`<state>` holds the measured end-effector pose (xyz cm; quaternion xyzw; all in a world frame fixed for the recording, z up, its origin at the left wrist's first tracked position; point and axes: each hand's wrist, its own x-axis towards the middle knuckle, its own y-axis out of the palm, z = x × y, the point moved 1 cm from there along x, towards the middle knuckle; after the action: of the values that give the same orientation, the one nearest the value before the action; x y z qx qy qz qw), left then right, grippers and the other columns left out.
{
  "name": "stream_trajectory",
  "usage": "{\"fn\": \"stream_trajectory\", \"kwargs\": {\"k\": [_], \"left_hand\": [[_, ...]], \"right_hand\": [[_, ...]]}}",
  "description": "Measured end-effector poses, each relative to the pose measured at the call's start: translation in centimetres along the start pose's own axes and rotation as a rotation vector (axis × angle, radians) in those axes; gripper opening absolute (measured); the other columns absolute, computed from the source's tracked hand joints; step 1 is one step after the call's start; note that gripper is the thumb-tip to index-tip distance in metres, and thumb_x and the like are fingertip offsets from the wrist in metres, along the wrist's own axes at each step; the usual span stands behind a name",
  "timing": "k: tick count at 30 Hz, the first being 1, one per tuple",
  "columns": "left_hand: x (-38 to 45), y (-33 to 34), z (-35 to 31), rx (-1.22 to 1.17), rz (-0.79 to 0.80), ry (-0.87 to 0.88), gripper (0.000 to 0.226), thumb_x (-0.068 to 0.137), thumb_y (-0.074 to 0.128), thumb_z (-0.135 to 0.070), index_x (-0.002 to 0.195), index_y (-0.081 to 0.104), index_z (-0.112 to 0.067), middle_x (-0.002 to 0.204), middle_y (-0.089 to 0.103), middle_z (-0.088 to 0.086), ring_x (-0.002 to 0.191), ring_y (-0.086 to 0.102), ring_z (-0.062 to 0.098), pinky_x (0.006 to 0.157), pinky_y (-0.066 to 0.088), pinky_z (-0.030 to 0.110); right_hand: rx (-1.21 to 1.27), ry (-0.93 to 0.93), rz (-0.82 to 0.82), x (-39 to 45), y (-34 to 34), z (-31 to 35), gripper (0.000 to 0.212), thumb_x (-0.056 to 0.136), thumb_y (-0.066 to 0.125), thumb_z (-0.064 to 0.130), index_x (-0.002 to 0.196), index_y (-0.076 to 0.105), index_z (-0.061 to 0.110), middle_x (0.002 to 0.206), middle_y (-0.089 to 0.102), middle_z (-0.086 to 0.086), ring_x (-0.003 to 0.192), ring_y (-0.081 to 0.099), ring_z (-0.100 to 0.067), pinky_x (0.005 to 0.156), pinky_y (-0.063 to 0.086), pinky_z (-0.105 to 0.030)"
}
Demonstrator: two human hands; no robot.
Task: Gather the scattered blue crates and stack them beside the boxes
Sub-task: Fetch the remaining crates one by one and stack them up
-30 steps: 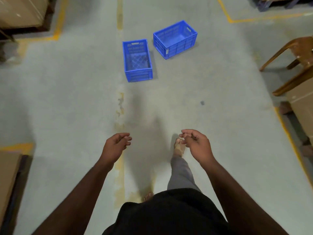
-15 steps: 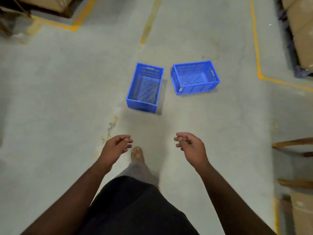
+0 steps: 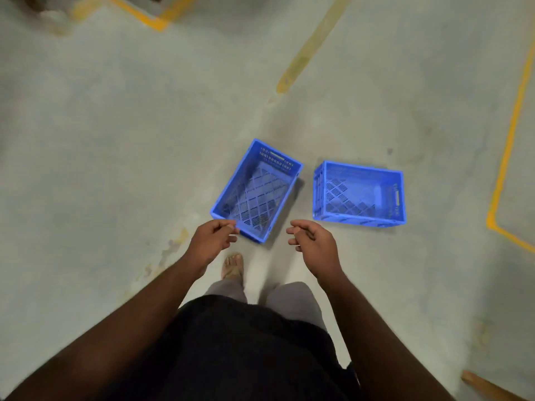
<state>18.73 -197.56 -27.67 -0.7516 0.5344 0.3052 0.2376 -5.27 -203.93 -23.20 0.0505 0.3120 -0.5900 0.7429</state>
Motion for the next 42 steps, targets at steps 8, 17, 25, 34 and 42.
{"fn": "stream_trajectory", "kwargs": {"k": [8,17,25,34,42], "left_hand": [[12.5,6.6,-3.5,-0.138,-0.249,-0.169,0.016,0.099,0.058,-0.017,0.106,0.072,-0.012,0.099,0.077,0.007,0.088,0.070,0.026,0.078,0.053,0.032],[37.6,13.5,7.9,-0.442,-0.804,-0.497,0.012,0.095,0.062,-0.012,0.103,0.070,-0.008,0.090,0.069,0.010,0.080,0.061,0.023,0.077,0.048,0.034],[52.7,12.1,29.9,-0.428,-0.933,-0.809,0.080,0.052,0.087,-0.043,0.118,0.061,-0.005,0.111,0.069,0.015,0.102,0.070,0.038,0.087,0.059,0.049],[45.1,10.9,29.7,-0.320,-1.020,-0.809,0.038,0.066,0.056,-0.009,0.097,0.079,-0.016,0.077,0.070,0.009,0.062,0.061,0.025,0.069,0.055,0.040],[26.2,6.6,20.5,-0.416,-1.118,-0.632,0.019,0.084,0.076,-0.017,0.103,0.076,-0.014,0.086,0.074,0.008,0.070,0.063,0.021,0.074,0.052,0.035]], "right_hand": [[-0.194,0.044,0.171,23.2,-2.8,2.1,0.017,0.095,0.064,0.017,0.108,0.076,0.019,0.089,0.077,0.004,0.080,0.072,-0.008,0.082,0.056,-0.030],[-0.730,-0.090,0.341,59.3,3.1,-9.8,0.034,0.091,0.057,0.022,0.122,0.070,0.017,0.121,0.072,-0.006,0.115,0.065,-0.025,0.097,0.045,-0.031],[-0.998,-0.197,0.248,74.7,8.9,-22.0,0.056,0.081,0.058,0.017,0.135,0.050,0.006,0.127,0.059,-0.022,0.117,0.056,-0.042,0.097,0.045,-0.046],[-1.080,-0.282,0.118,72.8,8.8,-19.9,0.031,0.077,0.055,0.005,0.103,0.071,0.005,0.096,0.070,-0.025,0.091,0.063,-0.047,0.077,0.048,-0.045],[-0.919,-0.419,0.140,55.4,4.0,-8.0,0.042,0.081,0.053,0.026,0.115,0.072,0.010,0.096,0.073,-0.015,0.089,0.069,-0.036,0.083,0.052,-0.040]]}}
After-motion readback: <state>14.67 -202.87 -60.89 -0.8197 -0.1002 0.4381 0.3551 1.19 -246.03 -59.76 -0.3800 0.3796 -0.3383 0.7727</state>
